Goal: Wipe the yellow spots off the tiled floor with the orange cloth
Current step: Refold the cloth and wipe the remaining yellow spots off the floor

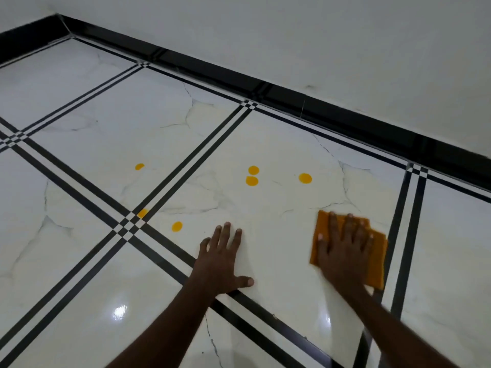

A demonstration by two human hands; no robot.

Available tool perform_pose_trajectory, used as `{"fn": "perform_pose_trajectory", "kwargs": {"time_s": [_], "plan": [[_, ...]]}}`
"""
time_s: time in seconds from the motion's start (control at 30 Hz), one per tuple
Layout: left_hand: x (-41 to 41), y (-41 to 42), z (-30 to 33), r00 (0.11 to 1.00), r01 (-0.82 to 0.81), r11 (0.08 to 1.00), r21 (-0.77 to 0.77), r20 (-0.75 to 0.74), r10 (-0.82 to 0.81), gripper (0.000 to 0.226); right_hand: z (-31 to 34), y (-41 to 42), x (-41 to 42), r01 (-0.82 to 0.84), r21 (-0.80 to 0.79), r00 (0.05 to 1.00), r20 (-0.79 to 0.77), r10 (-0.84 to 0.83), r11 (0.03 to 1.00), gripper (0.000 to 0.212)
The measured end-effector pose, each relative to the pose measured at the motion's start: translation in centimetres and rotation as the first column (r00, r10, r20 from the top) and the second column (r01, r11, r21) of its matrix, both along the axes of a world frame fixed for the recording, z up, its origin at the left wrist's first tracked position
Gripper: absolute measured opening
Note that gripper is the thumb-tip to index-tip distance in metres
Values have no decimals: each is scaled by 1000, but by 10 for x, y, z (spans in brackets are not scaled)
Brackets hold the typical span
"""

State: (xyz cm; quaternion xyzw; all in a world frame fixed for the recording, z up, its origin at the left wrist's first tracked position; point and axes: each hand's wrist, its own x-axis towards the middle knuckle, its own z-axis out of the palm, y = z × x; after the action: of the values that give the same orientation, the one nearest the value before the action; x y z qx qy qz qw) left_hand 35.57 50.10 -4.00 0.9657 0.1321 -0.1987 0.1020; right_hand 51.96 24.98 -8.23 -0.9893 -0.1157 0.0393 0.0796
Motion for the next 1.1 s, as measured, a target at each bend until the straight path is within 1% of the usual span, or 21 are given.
{"fn": "perform_pose_trajectory", "kwargs": {"time_s": [0.07, 0.13, 0.2, 0.23, 0.27, 0.33, 0.4, 0.47, 0.5, 0.57, 0.6, 0.63, 0.67, 0.73, 0.8, 0.87, 0.93, 0.97, 1.03, 1.1], "plan": [[2, 0, 1, 998, 28, 999, 18, -48, -27, 126, 1, 18, 51, 34, 3, 999, -2, -34, 999, 72], [3, 0, 0, 997, 26, 999, 33, -69, -24, 131, 3, 42, 99, 37, -6, 998, -45, -37, 999, 72], [4, -3, 1, 996, 42, 998, 56, -86, -37, 135, 0, 72, 116, -3, -13, 998, -60, 2, 1000, 69], [2, -3, 2, 996, 40, 996, 75, -85, -33, 135, -1, 90, 110, -66, -1, 997, -50, 66, 998, 68], [1, -3, 2, 997, 31, 996, 87, -78, -24, 135, -3, 107, 94, -156, -1, 988, -8, 156, 988, 67], [-2, -2, 2, 999, -7, 999, 50, -43, 9, 134, 0, 127, 47, -355, -31, 934, 16, 356, 934, 67], [-6, -2, 3, 999, -38, 999, 1, 3, 38, 132, 4, 117, 13, -455, -46, 890, 0, 456, 889, 68], [-14, 0, 3, 993, -87, 996, -26, 80, 89, 124, 4, 96, 4, -468, -42, 884, -14, 468, 883, 69], [-19, 4, 4, 982, -120, 993, -21, 146, 122, 117, 2, 87, 9, -458, -56, 889, -14, 458, 887, 69], [-37, 26, 6, 933, -234, 972, 20, 286, 219, 103, -3, 87, 36, -395, -54, 919, -7, 395, 917, 69], [-48, 44, 7, 905, -311, 950, 42, 317, 282, 103, -2, 93, 56, -344, -50, 939, 1, 345, 938, 69], [-61, 68, 9, 882, -387, 920, 61, 317, 350, 109, -2, 109, 71, -306, -47, 952, -2, 306, 951, 71], [-71, 93, 10, 865, -450, 890, 72, 282, 415, 119, 1, 121, 86, -270, -58, 963, -8, 270, 961, 73], [-88, 142, 13, 846, -532, 841, 100, 105, 522, 145, 3, 152, 105, -262, -56, 965, -20, 262, 963, 76], [-97, 179, 12, 840, -525, 843, 114, -88, 535, 157, 2, 183, 113, -275, -55, 962, -9, 275, 960, 76], [-97, 188, 10, 845, -493, 866, 79, -196, 498, 163, 5, 201, 114, -288, -64, 957, 11, 289, 956, 73], [-101, 194, 6, 841, -506, 862, 32, -201, 502, 162, 1, 234, 106, -357, -52, 934, 12, 358, 933, 68], [-103, 194, 4, 842, -513, 859, 14, -190, 506, 159, -1, 251, 92, -422, -44, 906, 16, 423, 906, 66], [-106, 197, 1, 836, -530, 848, -22, -180, 518, 157, -2, 281, 47, -567, -52, 821, 41, 569, 822, 66], [-103, 201, 3, 826, -545, 837, -51, -206, 525, 158, 0, 291, -1, -679, -39, 733, 21, 680, 733, 67]]}}
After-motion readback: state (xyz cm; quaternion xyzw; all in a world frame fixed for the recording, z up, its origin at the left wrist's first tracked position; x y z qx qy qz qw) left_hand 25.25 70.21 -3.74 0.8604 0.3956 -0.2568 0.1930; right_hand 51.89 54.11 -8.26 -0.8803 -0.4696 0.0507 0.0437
